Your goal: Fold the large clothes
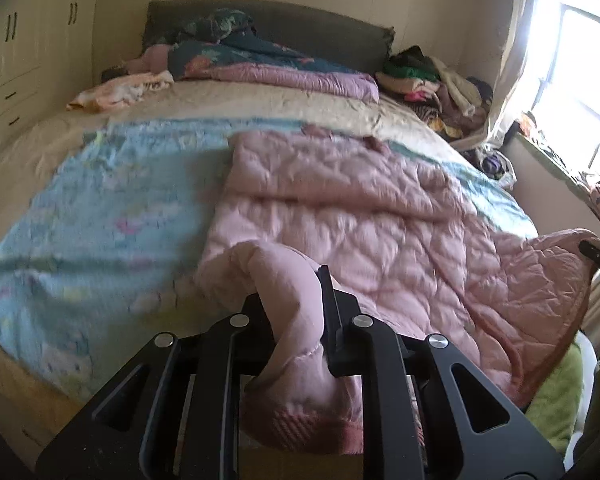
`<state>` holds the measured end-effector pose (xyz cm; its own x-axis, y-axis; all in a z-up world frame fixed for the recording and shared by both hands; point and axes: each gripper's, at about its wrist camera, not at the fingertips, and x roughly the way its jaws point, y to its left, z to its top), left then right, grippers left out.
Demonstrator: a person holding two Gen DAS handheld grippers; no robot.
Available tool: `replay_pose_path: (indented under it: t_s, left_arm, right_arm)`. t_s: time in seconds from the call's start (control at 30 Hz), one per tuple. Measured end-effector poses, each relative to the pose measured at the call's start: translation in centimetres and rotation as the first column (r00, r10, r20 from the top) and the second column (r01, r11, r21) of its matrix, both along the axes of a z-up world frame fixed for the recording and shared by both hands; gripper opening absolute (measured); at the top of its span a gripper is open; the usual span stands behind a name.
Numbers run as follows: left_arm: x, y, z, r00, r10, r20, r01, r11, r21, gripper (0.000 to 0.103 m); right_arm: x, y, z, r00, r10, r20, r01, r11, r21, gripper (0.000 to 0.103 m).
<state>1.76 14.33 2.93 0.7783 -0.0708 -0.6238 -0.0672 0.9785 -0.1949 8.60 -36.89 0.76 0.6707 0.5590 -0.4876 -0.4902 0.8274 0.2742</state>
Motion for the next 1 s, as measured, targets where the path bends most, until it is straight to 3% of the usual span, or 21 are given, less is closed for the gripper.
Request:
replay_pose_path:
  t_s: [0.6, 0.83, 1.0]
  left_arm:
    - [7.2, 3.4, 8.3, 0.985, 0.064, 0.162, -0.053, 0.996, -0.073, 0.010]
    - [10.6, 4.0, 11.0, 0.976, 0.098, 0.194, -0.085, 0.994, -0.076, 0.010]
    - [13.1, 3.6, 12.2, 0.973, 0.112, 0.204, -0.107, 0.994, -0.037, 0.010]
  right_arm:
    - [8.1, -0.2, 8.2, 0.990, -0.085, 0.111, 0.074, 0.992, 0.102, 0.017]
    - [11.7, 0.1, 10.3, 0.984, -0.139, 0.111, 0.121, 0.981, 0.149, 0.016]
    - [15.2, 0.2, 11.3, 0.981, -0.177, 0.083, 0.161, 0.971, 0.176, 0.016]
